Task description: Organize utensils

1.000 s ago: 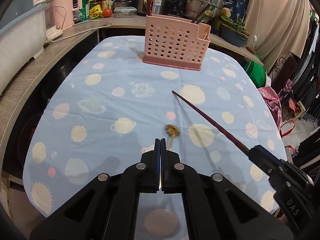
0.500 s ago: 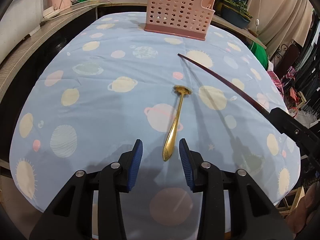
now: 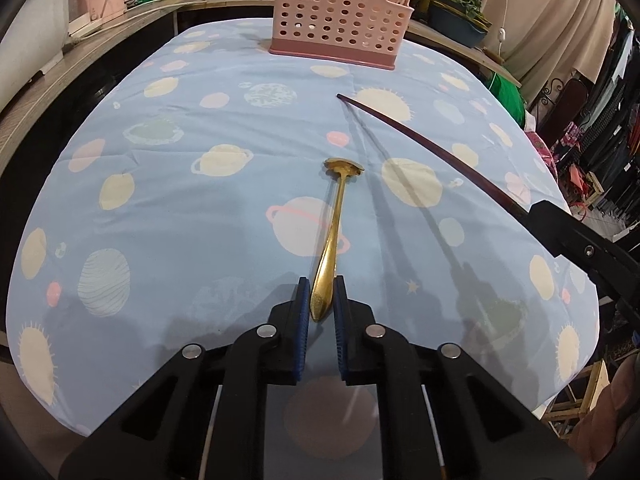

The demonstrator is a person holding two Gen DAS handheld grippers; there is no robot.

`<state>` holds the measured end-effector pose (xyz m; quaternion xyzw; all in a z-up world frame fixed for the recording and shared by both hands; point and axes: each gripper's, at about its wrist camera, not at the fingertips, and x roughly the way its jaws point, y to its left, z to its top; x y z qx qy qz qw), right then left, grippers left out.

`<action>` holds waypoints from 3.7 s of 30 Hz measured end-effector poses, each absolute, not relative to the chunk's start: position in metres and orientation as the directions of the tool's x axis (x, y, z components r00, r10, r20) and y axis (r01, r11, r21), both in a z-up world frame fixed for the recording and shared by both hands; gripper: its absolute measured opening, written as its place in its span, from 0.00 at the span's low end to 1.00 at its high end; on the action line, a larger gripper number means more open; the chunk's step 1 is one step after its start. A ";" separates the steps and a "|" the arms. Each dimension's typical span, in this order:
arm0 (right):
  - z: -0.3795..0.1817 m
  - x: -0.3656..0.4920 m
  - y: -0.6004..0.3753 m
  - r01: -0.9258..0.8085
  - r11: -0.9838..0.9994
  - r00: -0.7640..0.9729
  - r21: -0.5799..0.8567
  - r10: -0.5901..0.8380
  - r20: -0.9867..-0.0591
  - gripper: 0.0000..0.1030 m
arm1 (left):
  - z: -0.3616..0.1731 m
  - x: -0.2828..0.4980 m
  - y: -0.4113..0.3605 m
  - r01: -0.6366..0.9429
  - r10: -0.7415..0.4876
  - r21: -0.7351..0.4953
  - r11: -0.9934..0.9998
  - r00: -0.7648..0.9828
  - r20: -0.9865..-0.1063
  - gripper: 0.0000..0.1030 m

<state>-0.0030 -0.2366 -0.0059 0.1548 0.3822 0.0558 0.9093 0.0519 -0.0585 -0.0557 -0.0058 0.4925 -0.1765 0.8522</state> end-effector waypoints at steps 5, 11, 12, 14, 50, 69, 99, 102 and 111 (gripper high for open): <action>-0.001 -0.004 -0.238 0.016 0.945 0.711 0.327 0.220 -0.668 0.07 | -0.035 0.052 -0.054 0.287 -0.320 -0.197 0.938 0.489 -0.811 0.10; 0.014 -0.005 -0.240 0.000 0.945 0.736 0.328 0.222 -0.640 0.07 | 0.003 0.059 -0.048 0.280 -0.337 -0.210 0.937 0.556 -0.760 0.09; 0.016 -0.005 -0.240 -0.002 0.945 0.740 0.328 0.222 -0.635 0.07 | 0.009 0.061 -0.047 0.277 -0.337 -0.211 0.937 0.567 -0.752 0.09; 0.022 -0.004 -0.241 -0.005 0.944 0.750 0.329 0.221 -0.623 0.07 | 0.018 0.065 -0.046 0.275 -0.337 -0.210 0.938 0.582 -0.740 0.01; 0.154 0.120 -0.279 -0.115 0.919 0.884 0.377 0.267 -0.383 0.07 | 0.139 0.175 -0.050 0.268 -0.356 -0.234 0.935 0.710 -0.608 0.01; 0.267 0.243 -0.293 -0.135 0.921 0.958 0.365 0.215 -0.188 0.07 | 0.210 0.299 -0.086 0.258 -0.309 -0.171 0.951 0.790 -0.530 0.01; 0.174 0.291 -0.298 -0.071 0.937 0.891 0.343 0.214 -0.400 0.11 | 0.157 0.327 -0.100 0.203 -0.236 -0.122 0.972 0.779 -0.581 0.23; 0.174 0.281 -0.298 -0.073 0.937 0.890 0.343 0.217 -0.402 0.14 | 0.157 0.320 -0.097 0.197 -0.230 -0.119 0.973 0.782 -0.579 0.25; 0.163 0.242 -0.290 -0.070 0.955 0.881 0.287 0.194 -0.431 0.18 | 0.154 0.289 -0.095 0.189 -0.199 -0.079 0.979 0.790 -0.580 0.32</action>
